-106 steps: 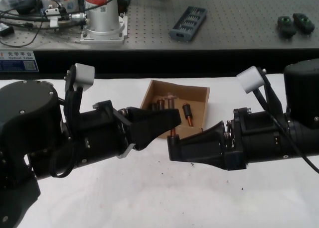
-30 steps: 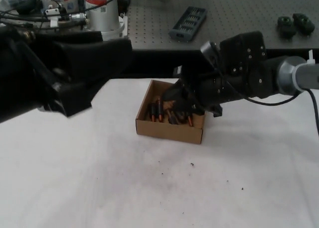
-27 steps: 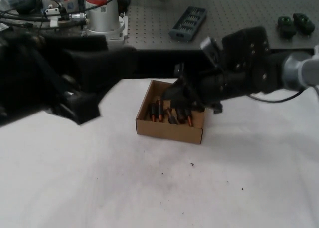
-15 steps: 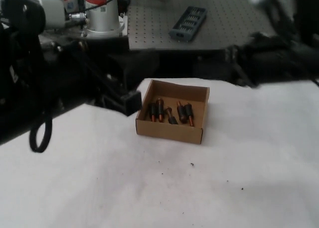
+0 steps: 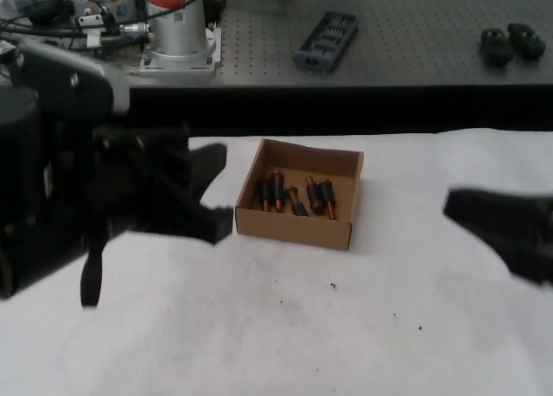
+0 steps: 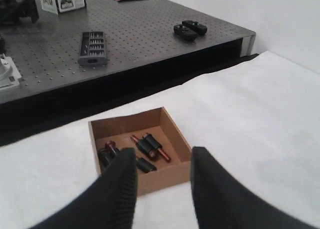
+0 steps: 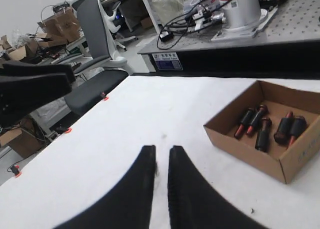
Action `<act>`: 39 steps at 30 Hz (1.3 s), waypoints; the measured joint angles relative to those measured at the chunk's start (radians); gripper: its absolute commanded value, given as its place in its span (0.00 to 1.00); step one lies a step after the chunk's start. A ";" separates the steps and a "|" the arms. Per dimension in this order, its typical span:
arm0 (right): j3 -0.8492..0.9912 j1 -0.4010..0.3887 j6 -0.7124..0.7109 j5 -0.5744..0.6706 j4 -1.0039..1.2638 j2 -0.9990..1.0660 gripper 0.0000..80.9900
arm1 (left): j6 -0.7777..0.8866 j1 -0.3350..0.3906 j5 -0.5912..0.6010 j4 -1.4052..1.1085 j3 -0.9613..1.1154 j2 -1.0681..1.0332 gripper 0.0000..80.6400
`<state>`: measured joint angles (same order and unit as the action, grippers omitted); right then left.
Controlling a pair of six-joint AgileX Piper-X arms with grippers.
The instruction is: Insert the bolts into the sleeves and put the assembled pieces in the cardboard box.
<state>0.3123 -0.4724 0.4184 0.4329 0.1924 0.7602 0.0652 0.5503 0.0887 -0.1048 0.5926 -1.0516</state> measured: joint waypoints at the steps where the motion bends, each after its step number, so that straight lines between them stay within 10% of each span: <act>1: -0.023 0.000 0.002 0.000 0.000 -0.029 0.12 | 0.023 0.004 0.002 0.004 -0.013 0.015 0.21; 12: -0.091 0.000 0.011 -0.057 -0.111 -0.223 0.21 | 0.093 0.050 -0.005 0.125 -0.134 0.354 0.29; 39: -0.091 0.000 0.014 -0.058 -0.121 -0.223 0.21 | 0.099 0.049 -0.022 0.173 -0.223 0.369 0.29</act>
<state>0.2211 -0.4724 0.4324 0.3747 0.0715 0.5376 0.1645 0.5996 0.0669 0.0683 0.3692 -0.6827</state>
